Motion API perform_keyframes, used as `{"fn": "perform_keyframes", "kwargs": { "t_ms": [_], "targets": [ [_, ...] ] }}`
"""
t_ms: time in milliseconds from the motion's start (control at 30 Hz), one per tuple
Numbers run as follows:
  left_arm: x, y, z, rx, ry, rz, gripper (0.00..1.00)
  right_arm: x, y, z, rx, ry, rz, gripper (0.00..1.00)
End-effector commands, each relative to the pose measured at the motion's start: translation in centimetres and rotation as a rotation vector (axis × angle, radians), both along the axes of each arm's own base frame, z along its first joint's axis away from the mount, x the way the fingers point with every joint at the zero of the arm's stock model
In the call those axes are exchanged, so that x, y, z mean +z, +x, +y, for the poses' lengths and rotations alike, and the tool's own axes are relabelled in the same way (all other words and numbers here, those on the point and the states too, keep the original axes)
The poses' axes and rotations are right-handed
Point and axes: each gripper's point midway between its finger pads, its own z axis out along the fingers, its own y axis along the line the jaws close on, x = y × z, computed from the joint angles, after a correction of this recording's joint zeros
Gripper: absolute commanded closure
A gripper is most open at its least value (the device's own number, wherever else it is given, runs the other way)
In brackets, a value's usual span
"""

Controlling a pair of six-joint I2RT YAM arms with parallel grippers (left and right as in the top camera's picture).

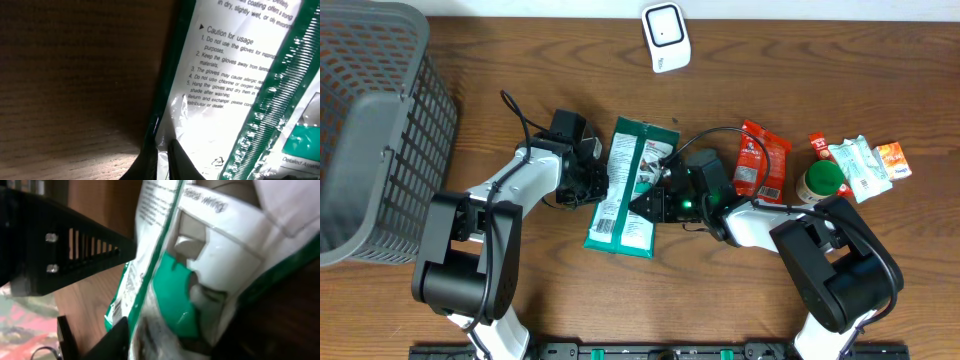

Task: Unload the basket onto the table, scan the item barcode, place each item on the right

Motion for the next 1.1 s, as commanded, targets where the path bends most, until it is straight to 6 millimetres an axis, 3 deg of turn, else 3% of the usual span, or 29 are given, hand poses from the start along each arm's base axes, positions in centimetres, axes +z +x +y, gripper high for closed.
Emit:
{"fn": "perform_keyframes", "kwargs": {
  "t_ms": [0,133,267,400,467,567,767,900,1067],
  "targets": [
    [-1.8,-1.2,0.5,-0.005,0.034,0.049,0.88,-0.9,-0.7,0.1,0.009,-0.019,0.010,0.70],
    [-1.7,-1.0,0.5,-0.005,0.032,0.042,0.89,-1.1,-0.4,-0.1,0.021,-0.041,-0.034,0.81],
    [-0.4,0.1,0.7,0.009,0.025,0.015,0.85,-1.0,-0.3,-0.1,0.052,-0.049,-0.084,0.88],
    [3.1,2.4,1.6,0.058,0.005,-0.069,0.83,-1.2,-0.3,-0.4,0.062,-0.060,-0.097,0.88],
    [5.0,3.3,2.3,0.087,-0.005,-0.119,0.75,-1.4,-0.4,-0.7,0.061,-0.068,-0.078,0.88],
    [7.9,3.8,3.7,0.124,-0.016,-0.187,0.67,-1.0,-0.9,-0.6,0.134,-0.040,-0.117,0.99],
    [13.7,2.7,8.8,0.237,0.135,-0.326,0.58,2.5,0.5,-1.5,0.127,-0.002,-0.205,0.99],
    [17.4,1.9,10.7,0.282,0.215,-0.446,0.47,6.2,1.2,-2.4,0.123,-0.009,-0.305,0.99],
    [20.4,1.2,13.0,0.347,0.319,-0.548,0.37,10.2,1.3,-4.4,0.124,-0.144,-0.371,0.99]
  ]
}}
